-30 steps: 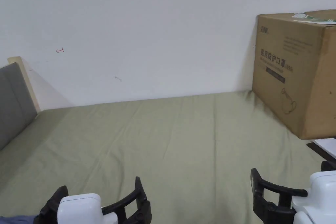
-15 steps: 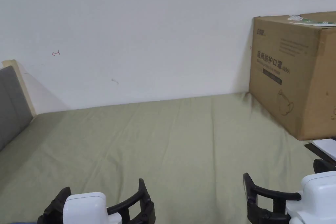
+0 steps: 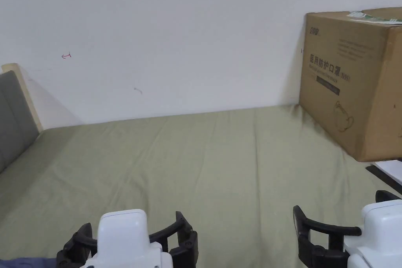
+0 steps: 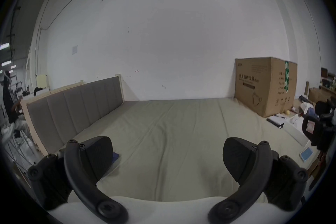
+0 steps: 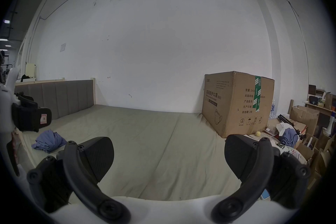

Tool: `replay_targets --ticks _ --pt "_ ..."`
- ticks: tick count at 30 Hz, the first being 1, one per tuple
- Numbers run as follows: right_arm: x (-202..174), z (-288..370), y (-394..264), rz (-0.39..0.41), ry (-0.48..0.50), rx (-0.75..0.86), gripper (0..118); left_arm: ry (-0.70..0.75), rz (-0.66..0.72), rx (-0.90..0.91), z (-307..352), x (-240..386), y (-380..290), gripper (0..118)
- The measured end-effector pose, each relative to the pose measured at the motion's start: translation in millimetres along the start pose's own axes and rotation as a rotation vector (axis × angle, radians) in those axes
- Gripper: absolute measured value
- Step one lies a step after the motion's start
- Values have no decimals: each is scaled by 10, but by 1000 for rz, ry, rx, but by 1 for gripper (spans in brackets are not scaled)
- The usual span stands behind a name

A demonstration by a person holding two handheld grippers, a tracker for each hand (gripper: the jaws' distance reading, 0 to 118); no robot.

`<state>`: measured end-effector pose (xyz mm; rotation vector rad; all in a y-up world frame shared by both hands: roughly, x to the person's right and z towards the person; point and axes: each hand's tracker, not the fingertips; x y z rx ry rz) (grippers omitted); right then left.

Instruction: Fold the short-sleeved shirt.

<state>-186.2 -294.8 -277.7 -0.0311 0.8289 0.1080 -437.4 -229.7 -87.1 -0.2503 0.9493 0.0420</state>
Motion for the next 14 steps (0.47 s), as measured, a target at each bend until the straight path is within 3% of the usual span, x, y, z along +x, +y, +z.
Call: replay_targets --ticks 7,14 --pt "18 -11 3 -17 -1 -13 118 -121 154 -32 -29 20 -78 117" --pt "57 -13 4 -24 -9 -19 118 -137 190 -93 -120 23 -128 117"
